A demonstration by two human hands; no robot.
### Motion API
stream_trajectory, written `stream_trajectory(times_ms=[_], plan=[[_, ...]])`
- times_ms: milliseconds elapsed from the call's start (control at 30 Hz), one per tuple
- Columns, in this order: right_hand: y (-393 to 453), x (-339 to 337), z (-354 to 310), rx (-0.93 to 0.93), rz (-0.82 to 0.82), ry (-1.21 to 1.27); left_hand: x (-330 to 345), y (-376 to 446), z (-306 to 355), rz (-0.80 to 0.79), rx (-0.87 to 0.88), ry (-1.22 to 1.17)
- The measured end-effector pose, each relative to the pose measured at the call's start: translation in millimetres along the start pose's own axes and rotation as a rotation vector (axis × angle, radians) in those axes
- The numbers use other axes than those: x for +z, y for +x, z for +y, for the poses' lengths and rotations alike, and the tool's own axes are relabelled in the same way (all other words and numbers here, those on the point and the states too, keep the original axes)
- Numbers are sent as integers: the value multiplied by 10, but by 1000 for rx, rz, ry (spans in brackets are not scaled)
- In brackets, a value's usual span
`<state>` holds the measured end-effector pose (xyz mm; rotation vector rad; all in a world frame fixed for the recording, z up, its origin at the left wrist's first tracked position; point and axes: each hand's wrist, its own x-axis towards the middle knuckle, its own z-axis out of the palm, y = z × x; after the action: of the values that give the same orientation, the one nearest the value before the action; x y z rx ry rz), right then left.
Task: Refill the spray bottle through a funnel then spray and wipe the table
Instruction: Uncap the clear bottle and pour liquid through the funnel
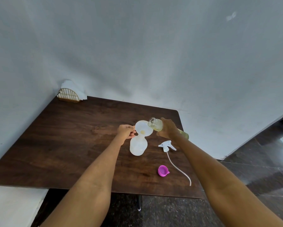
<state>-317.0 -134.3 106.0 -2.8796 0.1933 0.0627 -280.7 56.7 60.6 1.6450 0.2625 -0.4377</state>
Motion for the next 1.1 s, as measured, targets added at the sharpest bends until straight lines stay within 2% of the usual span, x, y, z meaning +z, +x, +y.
stream_trajectory(times_ms=[1100], plan=[[-34,72,10,24,-9,-32,-33,19,-21,-35,16,90]])
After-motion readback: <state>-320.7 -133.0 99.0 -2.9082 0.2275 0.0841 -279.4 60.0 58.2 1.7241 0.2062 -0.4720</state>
